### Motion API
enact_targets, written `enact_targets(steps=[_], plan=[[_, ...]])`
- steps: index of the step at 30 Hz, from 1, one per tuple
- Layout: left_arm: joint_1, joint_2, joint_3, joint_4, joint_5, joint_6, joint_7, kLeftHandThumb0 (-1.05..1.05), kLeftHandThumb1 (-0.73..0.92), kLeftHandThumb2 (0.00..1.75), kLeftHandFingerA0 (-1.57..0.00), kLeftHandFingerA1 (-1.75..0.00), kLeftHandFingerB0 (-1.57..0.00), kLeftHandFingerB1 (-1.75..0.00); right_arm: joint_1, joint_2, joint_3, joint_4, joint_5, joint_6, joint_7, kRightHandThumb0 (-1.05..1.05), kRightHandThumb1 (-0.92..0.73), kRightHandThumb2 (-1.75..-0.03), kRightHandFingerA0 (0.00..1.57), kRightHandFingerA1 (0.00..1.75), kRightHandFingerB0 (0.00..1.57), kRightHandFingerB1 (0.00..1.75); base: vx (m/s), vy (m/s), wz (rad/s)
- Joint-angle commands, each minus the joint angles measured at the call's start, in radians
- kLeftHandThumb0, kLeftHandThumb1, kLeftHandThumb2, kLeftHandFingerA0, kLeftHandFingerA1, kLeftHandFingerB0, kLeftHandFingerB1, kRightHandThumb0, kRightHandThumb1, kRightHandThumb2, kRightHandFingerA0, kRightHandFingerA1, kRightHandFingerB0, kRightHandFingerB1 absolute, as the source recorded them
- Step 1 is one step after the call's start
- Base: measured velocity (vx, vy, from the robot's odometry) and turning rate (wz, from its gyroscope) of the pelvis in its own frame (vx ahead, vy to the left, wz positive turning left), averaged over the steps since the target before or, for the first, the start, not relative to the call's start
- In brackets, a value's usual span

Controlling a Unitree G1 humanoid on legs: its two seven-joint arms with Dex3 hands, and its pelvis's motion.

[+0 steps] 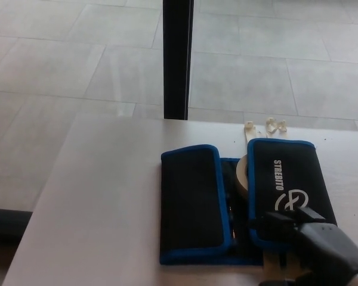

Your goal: The robot uses its right hand to open a black folded toolkit cover kept in the middle of the desk

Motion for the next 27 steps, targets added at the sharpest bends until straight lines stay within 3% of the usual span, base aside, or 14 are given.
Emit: enact_targets(steps=[1, 4, 5, 6, 8, 9, 10, 11, 13, 18, 21, 22, 23, 27], plan=[[0.015, 0.035, -0.046, 0.026, 0.034, -0.032, -0.05, -1.05, 0.3, 1.08, -0.45, -1.2, -0.52, -1.21, -0.059, -0.09, 0.112, 0.131, -0.484, -0.099, -0.413, -0.53, -0.49, -0.83, 0.18, 0.58, 0.33, 0.52, 0.0, 0.0, 0.0], [0.015, 0.031, -0.056, 0.031, 0.04, -0.037, -0.049, -1.05, 0.3, 1.05, -0.45, -1.17, -0.56, -1.2, -0.051, -0.085, 0.108, 0.137, -0.472, -0.093, -0.42, -0.53, -0.49, -0.83, 0.18, 0.58, 0.33, 0.51, 0.0, 0.0, 0.0], [0.014, 0.026, -0.047, 0.032, 0.03, -0.032, -0.041, -1.05, 0.27, 1.08, -0.57, -1.2, -0.57, -1.19, -0.046, -0.081, 0.103, 0.145, -0.471, -0.085, -0.44, -0.48, -0.66, -0.6, 0.18, 0.56, 0.4, 0.39, 0.0, 0.0, 0.0], [0.016, 0.027, -0.048, 0.033, 0.029, -0.036, -0.044, -1.05, 0.23, 1.18, -0.56, -1.15, -0.51, -1.13, -0.041, -0.08, 0.095, 0.147, -0.463, -0.088, -0.452, -0.52, -0.5, -0.85, 0.17, 0.58, 0.33, 0.51, 0.0, 0.0, 0.0], [0.015, 0.026, -0.063, 0.035, 0.041, -0.04, -0.034, -1.05, 0.31, 1.05, -0.55, -1.17, -0.52, -1.16, -0.038, -0.08, 0.083, 0.139, -0.453, -0.086, -0.447, -0.53, -0.52, -0.85, 0.18, 0.58, 0.32, 0.51, 0.0, 0.0, 0.0], [0.016, 0.027, -0.062, 0.032, 0.037, -0.039, -0.034, -1.05, 0.3, 1.06, -0.56, -1.16, -0.51, -1.16, -0.038, -0.079, 0.071, 0.14, -0.438, -0.095, -0.45, -0.52, -0.51, -0.84, 0.18, 0.58, 0.31, 0.5, 0.0, 0.0, 0.0], [0.015, 0.027, -0.062, 0.034, 0.034, -0.037, -0.033, -1.05, 0.29, 1.07, -0.55, -1.17, -0.51, -1.18, -0.037, -0.079, 0.057, 0.141, -0.429, -0.106, -0.469, -0.46, -0.64, -0.59, 0.22, 0.56, 0.39, 0.38, 0.0, 0.0, 0.0], [0.019, 0.028, -0.073, 0.033, 0.043, -0.041, -0.034, -1.05, 0.3, 1.08, -0.55, -1.16, -0.51, -1.18, -0.039, -0.083, 0.048, 0.143, -0.429, -0.111, -0.485, -0.5, -0.48, -0.81, 0.22, 0.59, 0.33, 0.49, 0.0, 0.0, 0.0], [0.018, 0.028, -0.074, 0.034, 0.041, -0.038, -0.03, -1.05, 0.28, 1.1, -0.59, -1.15, -0.57, -1.16, -0.042, -0.102, 0.022, 0.141, -0.429, -0.109, -0.499, -0.45, -0.64, -0.6, 0.18, 0.59, 0.38, 0.39, 0.0, 0.0, 0.0], [0.022, 0.032, -0.091, 0.033, 0.045, -0.039, -0.03, -1.05, 0.29, 1.07, -0.5, -1.14, -0.51, -1.15, -0.054, -0.128, 0.004, 0.206, -0.435, -0.131, -0.567, -0.46, -0.65, -0.59, 0.24, 0.56, 0.42, 0.37, 0.0, 0.0, 0.0], [0.023, 0.031, -0.081, 0.031, 0.027, -0.043, -0.038, -1.05, 0.26, 1.09, -0.53, -1.2, -0.52, -1.2, -0.057, -0.14, 0.004, 0.235, -0.445, -0.131, -0.581, -0.47, -0.66, -0.6, 0.24, 0.54, 0.4, 0.36, 0.0, 0.0, 0.0], [0.024, 0.028, -0.08, 0.034, 0.025, -0.044, -0.035, -1.05, 0.2, 1.19, -0.57, -1.16, -0.54, -1.14, -0.055, -0.142, 0.003, 0.243, -0.442, -0.132, -0.584, -0.52, -0.5, -0.83, 0.21, 0.57, 0.32, 0.48, 0.0, 0.0, 0.0], [0.026, 0.027, -0.087, 0.038, 0.031, -0.047, -0.034, -1.05, 0.21, 1.19, -0.57, -1.14, -0.56, -1.13, -0.046, -0.137, -0.002, 0.258, -0.445, -0.108, -0.594, -0.53, -0.5, -0.84, 0.19, 0.57, 0.31, 0.48, 0.0, 0.0, 0.0], [0.03, 0.029, -0.099, 0.03, 0.036, -0.047, -0.035, -1.05, 0.23, 1.15, -0.55, -1.12, -0.6, -1.15, -0.057, -0.13, -0.003, 0.305, -0.442, -0.12, -0.613, -0.47, -0.64, -0.61, 0.18, 0.55, 0.36, 0.36, 0.0, 0.0, 0.0]])
